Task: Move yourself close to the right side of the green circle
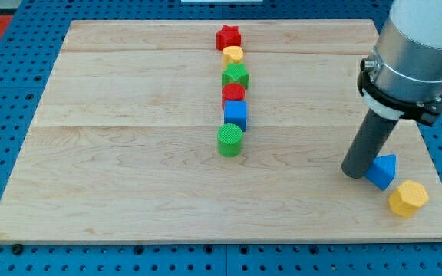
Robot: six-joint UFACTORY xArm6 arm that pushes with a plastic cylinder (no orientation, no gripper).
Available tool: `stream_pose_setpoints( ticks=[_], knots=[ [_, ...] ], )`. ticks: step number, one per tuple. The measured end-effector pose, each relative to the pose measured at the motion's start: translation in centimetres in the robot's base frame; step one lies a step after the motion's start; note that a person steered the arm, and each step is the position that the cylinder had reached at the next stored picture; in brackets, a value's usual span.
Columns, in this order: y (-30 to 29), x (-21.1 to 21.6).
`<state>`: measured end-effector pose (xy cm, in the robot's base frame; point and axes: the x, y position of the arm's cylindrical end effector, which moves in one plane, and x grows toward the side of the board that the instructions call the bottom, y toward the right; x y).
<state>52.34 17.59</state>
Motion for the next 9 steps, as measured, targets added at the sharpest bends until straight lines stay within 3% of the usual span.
stream_pose_setpoints(
  ticks=[4, 9],
  knots=[
    [3.8, -4.0],
    [-9.5, -4.0]
  ],
)
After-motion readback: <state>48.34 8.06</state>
